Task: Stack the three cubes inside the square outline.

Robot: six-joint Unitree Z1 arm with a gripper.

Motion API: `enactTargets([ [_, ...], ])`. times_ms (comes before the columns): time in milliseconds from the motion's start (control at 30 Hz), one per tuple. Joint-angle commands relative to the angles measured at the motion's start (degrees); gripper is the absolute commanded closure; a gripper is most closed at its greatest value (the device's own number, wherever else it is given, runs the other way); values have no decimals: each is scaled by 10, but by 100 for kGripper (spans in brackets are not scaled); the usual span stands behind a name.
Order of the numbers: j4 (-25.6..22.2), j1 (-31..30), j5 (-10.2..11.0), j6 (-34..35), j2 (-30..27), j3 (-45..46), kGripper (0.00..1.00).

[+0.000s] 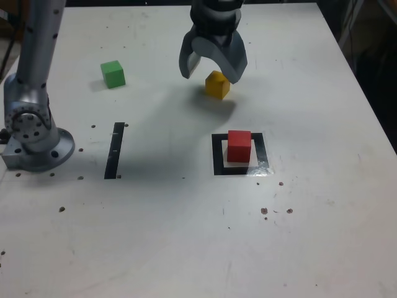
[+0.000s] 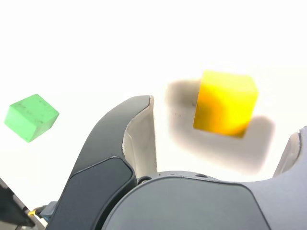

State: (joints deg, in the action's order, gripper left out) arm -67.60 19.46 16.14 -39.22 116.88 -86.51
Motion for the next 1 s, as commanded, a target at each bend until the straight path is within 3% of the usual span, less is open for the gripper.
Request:
enactTargets([
  [0, 7, 2, -1, -3, 7, 0, 5],
  [233, 15, 1, 0, -9, 24, 0, 11],
  [633, 25, -3, -1, -15, 44, -6, 29],
  [967, 30, -5, -9, -18, 45, -13, 49],
])
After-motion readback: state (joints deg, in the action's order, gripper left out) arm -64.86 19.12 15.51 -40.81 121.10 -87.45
